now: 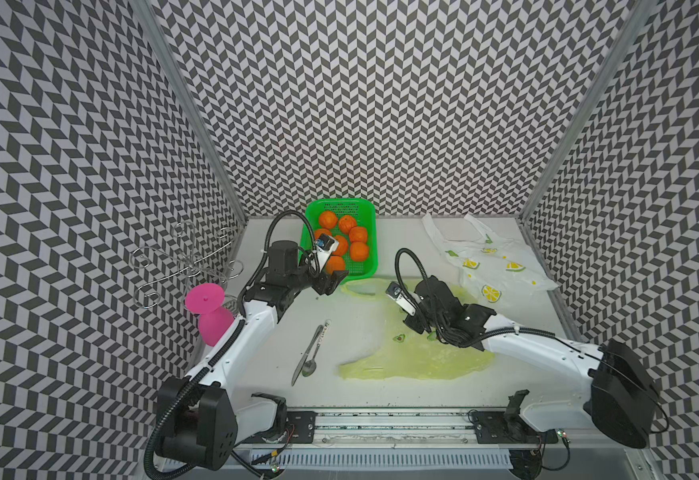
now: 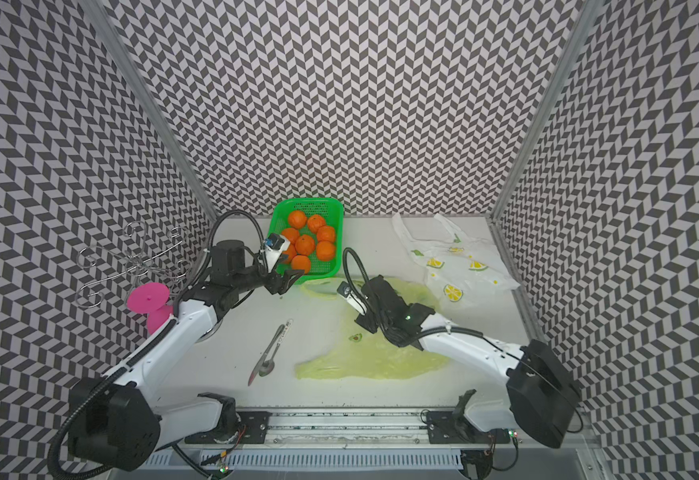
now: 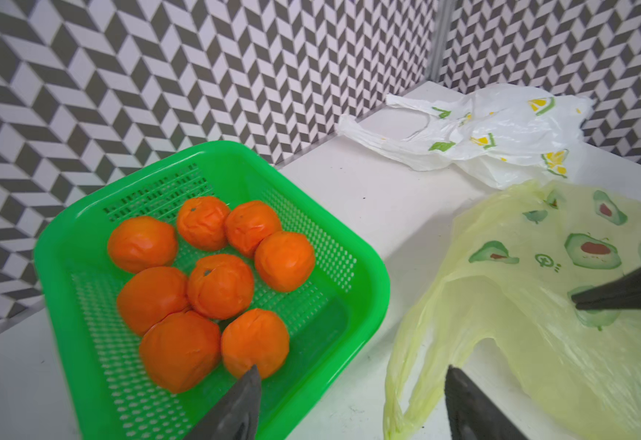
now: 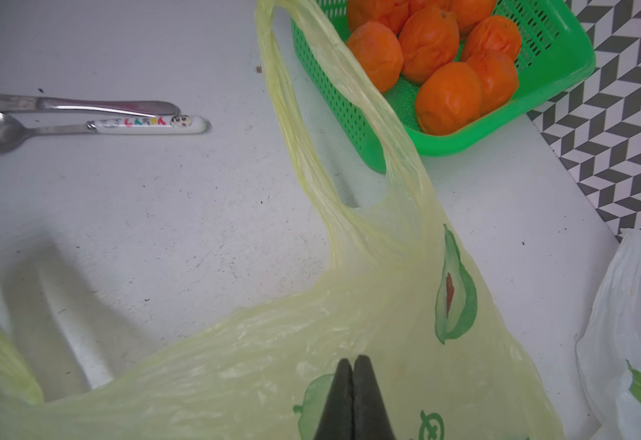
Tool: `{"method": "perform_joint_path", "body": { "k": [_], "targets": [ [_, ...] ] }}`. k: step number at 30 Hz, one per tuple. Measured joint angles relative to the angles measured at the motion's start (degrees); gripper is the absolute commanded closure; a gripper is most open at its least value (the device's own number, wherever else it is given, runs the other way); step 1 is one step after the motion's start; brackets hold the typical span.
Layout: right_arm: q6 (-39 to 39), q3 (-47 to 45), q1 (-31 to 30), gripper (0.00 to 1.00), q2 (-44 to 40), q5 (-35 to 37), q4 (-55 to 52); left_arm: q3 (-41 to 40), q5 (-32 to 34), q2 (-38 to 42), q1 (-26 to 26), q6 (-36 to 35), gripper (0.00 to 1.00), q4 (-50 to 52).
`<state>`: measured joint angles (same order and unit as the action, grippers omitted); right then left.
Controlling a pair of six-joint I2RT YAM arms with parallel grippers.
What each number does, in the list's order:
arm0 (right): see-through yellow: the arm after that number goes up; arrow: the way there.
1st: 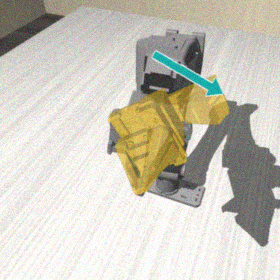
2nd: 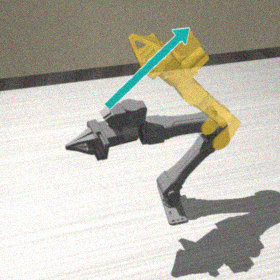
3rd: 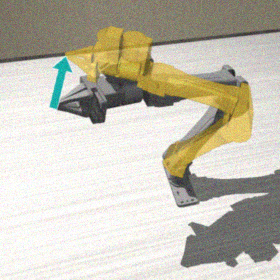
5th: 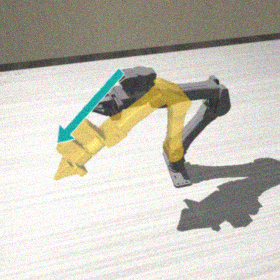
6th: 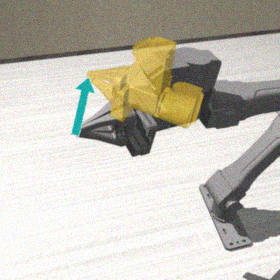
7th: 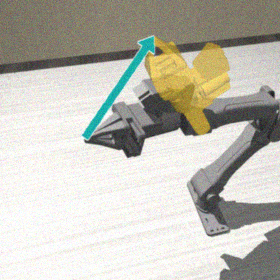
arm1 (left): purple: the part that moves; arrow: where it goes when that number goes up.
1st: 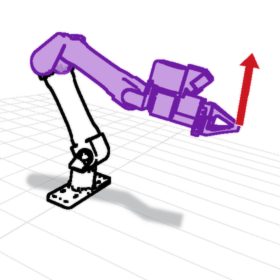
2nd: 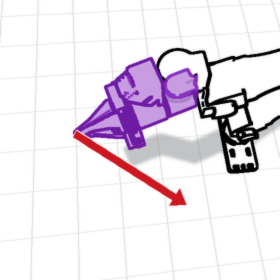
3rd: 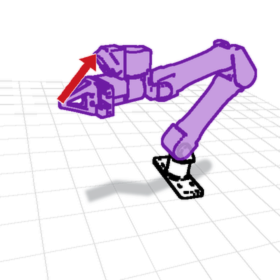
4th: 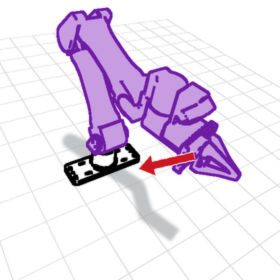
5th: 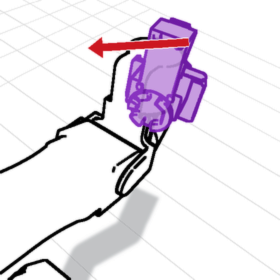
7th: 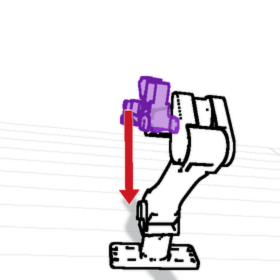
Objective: Place the oranges into plastic bags & tie knots
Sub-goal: Open the plastic bag at the center of the board.
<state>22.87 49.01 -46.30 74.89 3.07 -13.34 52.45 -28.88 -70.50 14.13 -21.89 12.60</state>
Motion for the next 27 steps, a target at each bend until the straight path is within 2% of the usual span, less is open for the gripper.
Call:
{"method": "perform_joint_path", "body": {
  "k": [4,6,12,19,21,27],
  "targets": [
    [0.7,-0.7,2.6,0.99,-4.4,-4.3,-0.4,-0.8,5.1,-1.6,7.6,-8.7,0.22,0.7],
    [0.7,-1.7,4.3,1.00,-5.9,-6.3,-0.4,-0.8,6.4,-4.0,9.3,-10.6,0.22,1.5],
    [0.8,-4.0,8.0,1.00,-8.2,-10.6,-1.7,-0.8,5.3,-8.4,9.0,-10.9,0.25,3.0],
    [2.2,-4.1,8.2,1.00,-9.0,-14.3,-2.1,2.3,1.6,-12.3,9.0,-9.3,0.27,2.9],
    [2.7,-4.1,8.2,1.00,-9.0,-15.0,-2.3,3.5,0.6,-13.2,9.0,-8.8,0.36,2.9],
    [4.7,-2.7,8.3,1.00,-9.0,-15.3,-5.0,6.6,-3.1,-15.8,9.0,-8.4,0.73,3.4]
  ]
}}
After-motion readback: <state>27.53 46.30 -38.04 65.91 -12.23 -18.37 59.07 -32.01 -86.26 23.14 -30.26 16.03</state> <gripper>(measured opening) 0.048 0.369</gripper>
